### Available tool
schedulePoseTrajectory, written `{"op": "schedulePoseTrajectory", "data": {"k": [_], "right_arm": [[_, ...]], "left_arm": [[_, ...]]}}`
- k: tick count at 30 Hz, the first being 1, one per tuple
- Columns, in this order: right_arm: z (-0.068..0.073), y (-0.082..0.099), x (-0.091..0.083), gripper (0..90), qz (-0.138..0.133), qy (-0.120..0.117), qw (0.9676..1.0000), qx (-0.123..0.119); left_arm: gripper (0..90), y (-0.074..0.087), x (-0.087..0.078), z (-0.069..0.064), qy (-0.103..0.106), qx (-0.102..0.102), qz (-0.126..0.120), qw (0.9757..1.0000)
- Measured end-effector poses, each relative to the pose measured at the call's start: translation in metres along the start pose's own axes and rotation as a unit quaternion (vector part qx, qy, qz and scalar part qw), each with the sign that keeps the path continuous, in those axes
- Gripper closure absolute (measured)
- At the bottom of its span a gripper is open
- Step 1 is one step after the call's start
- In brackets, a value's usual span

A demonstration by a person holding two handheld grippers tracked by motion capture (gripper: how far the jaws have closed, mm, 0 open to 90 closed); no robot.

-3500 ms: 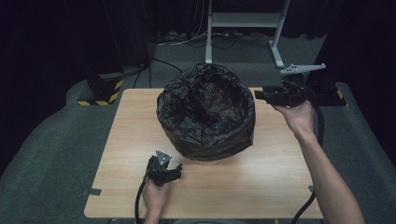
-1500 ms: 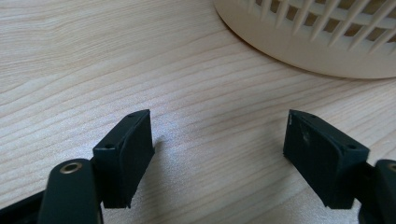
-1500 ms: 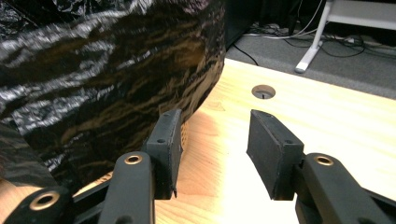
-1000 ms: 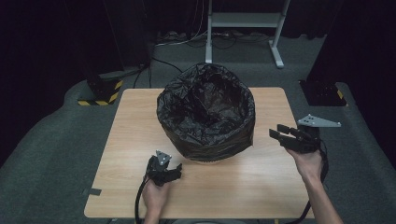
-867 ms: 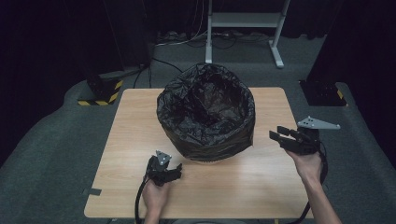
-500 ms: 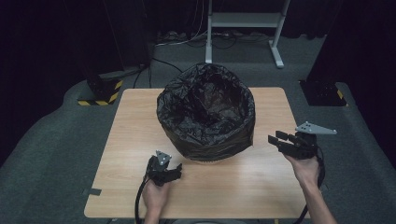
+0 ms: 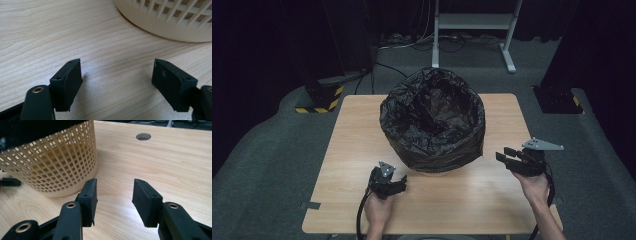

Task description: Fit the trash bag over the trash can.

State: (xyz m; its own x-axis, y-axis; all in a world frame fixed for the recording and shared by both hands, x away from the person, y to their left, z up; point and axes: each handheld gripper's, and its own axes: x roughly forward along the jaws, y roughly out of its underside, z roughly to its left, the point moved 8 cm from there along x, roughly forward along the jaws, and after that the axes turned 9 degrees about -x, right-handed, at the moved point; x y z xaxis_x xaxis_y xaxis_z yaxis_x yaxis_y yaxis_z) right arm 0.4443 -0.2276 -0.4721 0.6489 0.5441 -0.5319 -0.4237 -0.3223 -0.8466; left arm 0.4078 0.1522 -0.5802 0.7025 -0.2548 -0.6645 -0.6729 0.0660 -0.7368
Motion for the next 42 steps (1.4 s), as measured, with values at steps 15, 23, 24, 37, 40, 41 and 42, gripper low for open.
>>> {"op": "schedulePoseTrajectory", "data": {"k": [15, 23, 24, 37, 40, 41, 42], "right_arm": [[0.001, 0.022, 0.019, 54.0, 0.022, 0.009, 0.9997, -0.003], [-0.002, 0.037, 0.033, 53.8, 0.044, 0.022, 0.9988, -0.008], [-0.002, 0.038, 0.033, 53.8, 0.045, 0.023, 0.9987, -0.009], [-0.004, 0.059, 0.053, 53.5, 0.071, 0.028, 0.9970, -0.013], [-0.004, 0.064, 0.056, 53.0, 0.076, 0.029, 0.9966, -0.012], [-0.004, 0.065, 0.057, 53.0, 0.077, 0.030, 0.9965, -0.014], [-0.005, 0.066, 0.058, 53.0, 0.078, 0.031, 0.9964, -0.015]], "left_arm": [[24.0, 0.000, 0.000, 0.000, 0.000, 0.000, 0.000, 1.0000], [24.0, 0.000, 0.000, 0.000, 0.000, 0.000, 0.000, 1.0000], [24.0, 0.000, 0.000, 0.000, 0.000, 0.000, 0.000, 1.0000], [24.0, 0.000, 0.000, 0.000, 0.000, 0.000, 0.000, 1.0000], [24.0, 0.000, 0.000, 0.000, 0.000, 0.000, 0.000, 1.0000], [24.0, 0.000, 0.000, 0.000, 0.000, 0.000, 0.000, 1.0000], [24.0, 0.000, 0.000, 0.000, 0.000, 0.000, 0.000, 1.0000]]}}
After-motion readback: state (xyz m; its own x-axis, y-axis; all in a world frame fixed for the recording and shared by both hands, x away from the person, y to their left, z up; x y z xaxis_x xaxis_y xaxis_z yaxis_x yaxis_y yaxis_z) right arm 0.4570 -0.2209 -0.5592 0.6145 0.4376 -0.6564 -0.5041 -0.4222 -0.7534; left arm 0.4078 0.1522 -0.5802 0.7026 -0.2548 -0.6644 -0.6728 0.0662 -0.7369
